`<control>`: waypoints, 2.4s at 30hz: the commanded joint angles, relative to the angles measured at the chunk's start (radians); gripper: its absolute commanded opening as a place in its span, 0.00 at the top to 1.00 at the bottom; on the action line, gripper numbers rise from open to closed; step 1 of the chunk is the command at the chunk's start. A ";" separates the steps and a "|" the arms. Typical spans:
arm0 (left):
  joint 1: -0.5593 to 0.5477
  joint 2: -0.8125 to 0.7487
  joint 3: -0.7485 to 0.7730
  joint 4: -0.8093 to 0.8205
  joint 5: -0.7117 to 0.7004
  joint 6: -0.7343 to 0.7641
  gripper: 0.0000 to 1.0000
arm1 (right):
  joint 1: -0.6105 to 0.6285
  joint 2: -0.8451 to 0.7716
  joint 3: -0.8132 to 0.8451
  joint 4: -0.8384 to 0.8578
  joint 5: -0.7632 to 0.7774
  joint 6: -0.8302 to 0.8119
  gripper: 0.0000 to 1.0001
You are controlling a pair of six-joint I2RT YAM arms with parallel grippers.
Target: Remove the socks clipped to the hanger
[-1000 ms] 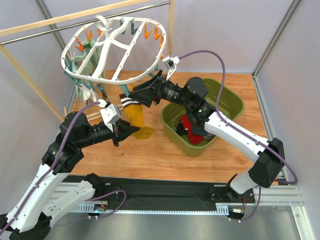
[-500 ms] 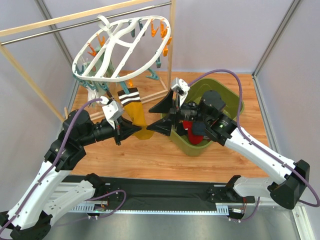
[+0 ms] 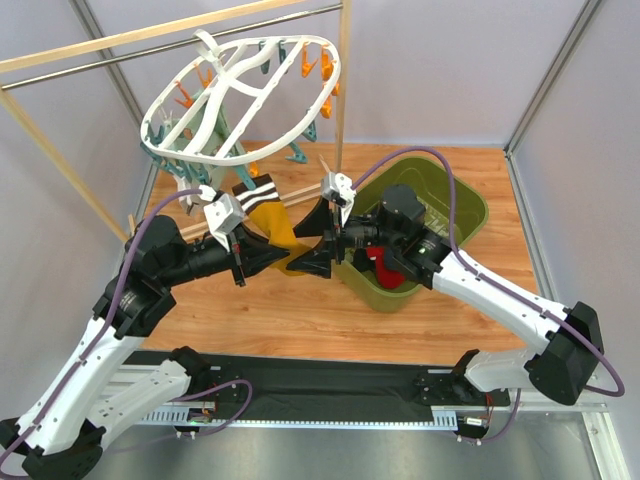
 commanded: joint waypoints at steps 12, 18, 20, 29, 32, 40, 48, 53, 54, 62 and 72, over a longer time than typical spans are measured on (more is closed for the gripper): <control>0.016 0.081 0.114 -0.029 -0.163 -0.099 0.22 | 0.015 -0.084 -0.059 0.159 -0.062 0.121 1.00; 0.055 0.083 0.226 -0.112 -0.260 -0.130 0.22 | 0.015 -0.083 -0.050 0.158 -0.080 0.137 1.00; 0.061 0.084 0.269 -0.141 -0.294 -0.131 0.23 | 0.015 -0.087 -0.051 0.156 -0.082 0.138 1.00; 0.128 0.054 0.257 -0.078 -0.368 -0.181 0.22 | 0.015 -0.106 -0.055 0.156 -0.108 0.154 1.00; 0.167 0.057 0.260 -0.057 -0.345 -0.176 0.20 | 0.015 -0.115 -0.055 0.152 -0.117 0.155 1.00; 0.237 0.101 0.238 0.035 -0.223 -0.174 0.22 | 0.015 -0.132 -0.056 0.139 -0.125 0.152 1.00; 0.306 0.106 0.163 0.186 -0.110 -0.242 0.23 | 0.015 -0.147 -0.058 0.139 -0.139 0.157 1.00; 0.328 0.091 0.119 0.230 -0.127 -0.254 0.23 | 0.015 -0.161 -0.058 0.125 -0.139 0.148 1.00; 0.333 0.087 0.110 0.242 -0.124 -0.262 0.23 | 0.015 -0.162 -0.058 0.124 -0.139 0.145 1.00; 0.417 0.061 -0.007 0.465 -0.015 -0.386 0.24 | 0.015 -0.158 -0.053 0.113 -0.137 0.141 1.00; 0.471 0.092 -0.059 0.652 0.105 -0.492 0.26 | 0.015 -0.158 -0.051 0.099 -0.131 0.137 1.00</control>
